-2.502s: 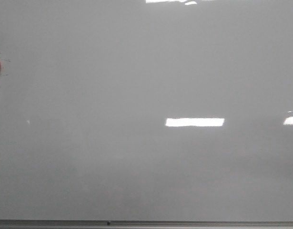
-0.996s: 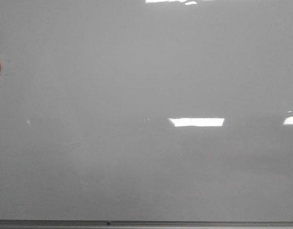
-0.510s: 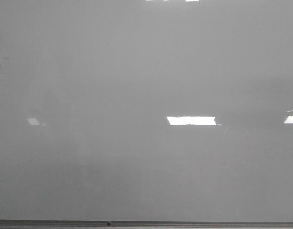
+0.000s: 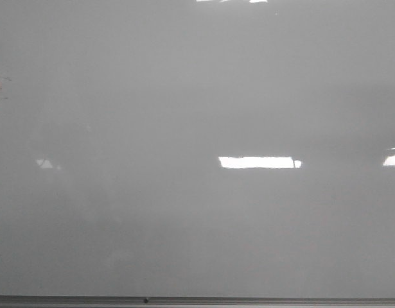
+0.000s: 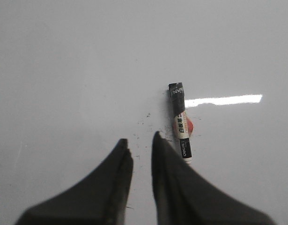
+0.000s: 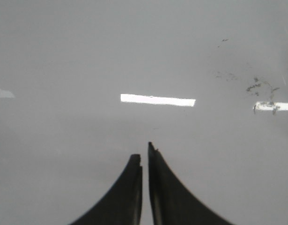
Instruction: Write number 9 on whiteboard
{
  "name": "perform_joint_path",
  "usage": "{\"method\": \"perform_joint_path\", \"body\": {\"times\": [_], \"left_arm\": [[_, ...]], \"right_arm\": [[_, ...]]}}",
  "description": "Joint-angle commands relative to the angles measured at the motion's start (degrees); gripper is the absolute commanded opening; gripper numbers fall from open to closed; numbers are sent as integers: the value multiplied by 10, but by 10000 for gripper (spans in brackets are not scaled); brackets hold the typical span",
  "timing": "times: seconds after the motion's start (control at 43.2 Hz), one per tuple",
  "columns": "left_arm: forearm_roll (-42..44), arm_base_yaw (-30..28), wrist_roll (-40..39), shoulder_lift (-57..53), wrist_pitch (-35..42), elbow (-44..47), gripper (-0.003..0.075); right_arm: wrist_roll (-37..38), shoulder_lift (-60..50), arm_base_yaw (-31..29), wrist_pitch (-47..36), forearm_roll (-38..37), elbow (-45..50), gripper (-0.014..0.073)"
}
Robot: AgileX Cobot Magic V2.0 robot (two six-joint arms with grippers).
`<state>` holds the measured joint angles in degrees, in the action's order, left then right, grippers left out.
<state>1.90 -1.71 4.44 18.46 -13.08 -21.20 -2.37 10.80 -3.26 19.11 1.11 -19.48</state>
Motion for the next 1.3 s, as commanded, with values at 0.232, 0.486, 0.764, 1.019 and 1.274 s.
{"method": "perform_joint_path", "body": {"times": [0.232,0.486,0.764,1.019,1.274], "left_arm": [[-23,1,-1,9,42,-21,619],[-50,17,-1,102,2,-46,619],[-64,98,-21,336,-21,-123,618],[-64,98,-22,522,44,-198,618],[-64,97,-22,617,106,-241,602]], "right_arm": [[0,11,1,-42,-1,-20,551],[0,11,1,-42,-1,-20,550],[0,11,1,-42,-1,-20,550],[0,11,1,-41,-1,-20,550],[0,11,1,-41,-1,-20,550]]}}
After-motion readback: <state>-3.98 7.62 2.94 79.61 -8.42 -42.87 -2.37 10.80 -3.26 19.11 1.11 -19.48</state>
